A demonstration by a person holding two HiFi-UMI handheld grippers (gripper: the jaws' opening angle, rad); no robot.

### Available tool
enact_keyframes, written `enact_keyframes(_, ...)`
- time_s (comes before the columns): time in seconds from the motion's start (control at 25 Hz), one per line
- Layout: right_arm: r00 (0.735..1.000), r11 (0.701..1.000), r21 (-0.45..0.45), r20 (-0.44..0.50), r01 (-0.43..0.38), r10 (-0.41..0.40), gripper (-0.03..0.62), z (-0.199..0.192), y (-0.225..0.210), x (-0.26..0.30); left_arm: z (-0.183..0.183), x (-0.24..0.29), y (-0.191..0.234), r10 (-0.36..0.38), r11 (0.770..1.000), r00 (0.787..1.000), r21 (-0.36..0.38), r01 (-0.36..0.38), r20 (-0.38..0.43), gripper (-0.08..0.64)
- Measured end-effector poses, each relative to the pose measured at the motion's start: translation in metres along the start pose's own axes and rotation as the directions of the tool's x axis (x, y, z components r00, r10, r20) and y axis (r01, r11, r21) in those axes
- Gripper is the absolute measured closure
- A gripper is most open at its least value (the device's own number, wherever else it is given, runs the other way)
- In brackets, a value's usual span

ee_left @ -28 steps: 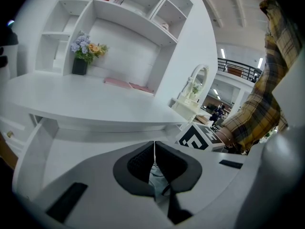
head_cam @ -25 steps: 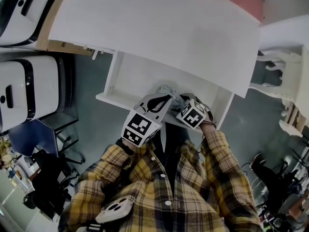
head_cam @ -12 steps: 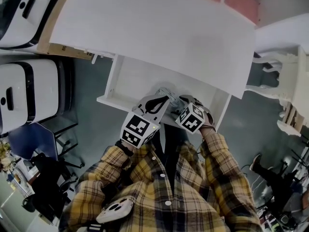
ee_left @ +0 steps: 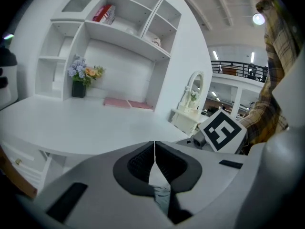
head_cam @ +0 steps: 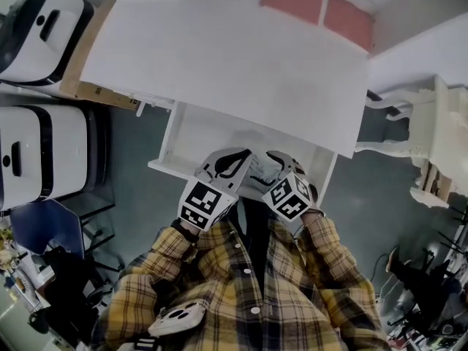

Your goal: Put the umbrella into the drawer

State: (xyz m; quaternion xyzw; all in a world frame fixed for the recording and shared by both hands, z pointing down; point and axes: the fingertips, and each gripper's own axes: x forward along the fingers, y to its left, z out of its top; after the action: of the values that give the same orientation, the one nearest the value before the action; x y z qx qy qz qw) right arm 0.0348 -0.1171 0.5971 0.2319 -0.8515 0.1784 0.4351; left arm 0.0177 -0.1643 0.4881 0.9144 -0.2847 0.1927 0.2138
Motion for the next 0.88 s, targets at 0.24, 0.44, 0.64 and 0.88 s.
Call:
enact_keyframes(0.24,0.986,0.994,-0.023,0.128,0.109,-0.105,0.275,0.052,-0.016,-0.044,0.037,-0.013,0.000,0.013,0.999,0.997,0.041,-0.017,0.080,0.534)
enact_keyframes(0.44,0.946,0.980,-0.013,0.262,0.201,-0.190,0.276,0.097,-0.028,-0.091,0.069,-0.026,-0.004,0.018,0.998,0.988,0.060,-0.027,0.150,0.534)
enact_keyframes(0.64,0.884,0.971,0.026,0.408,0.239,-0.228,0.282,0.141,-0.033,-0.138,0.109,-0.044,-0.009,0.018,0.995,0.971,0.094,-0.042,0.238,0.534)
enact_keyframes(0.88,0.772,0.962,0.063,0.583,0.266,-0.252,0.296,0.189,-0.031,-0.203,0.154,-0.073,-0.023,0.011,0.989,0.936,0.132,-0.061,0.353,0.534)
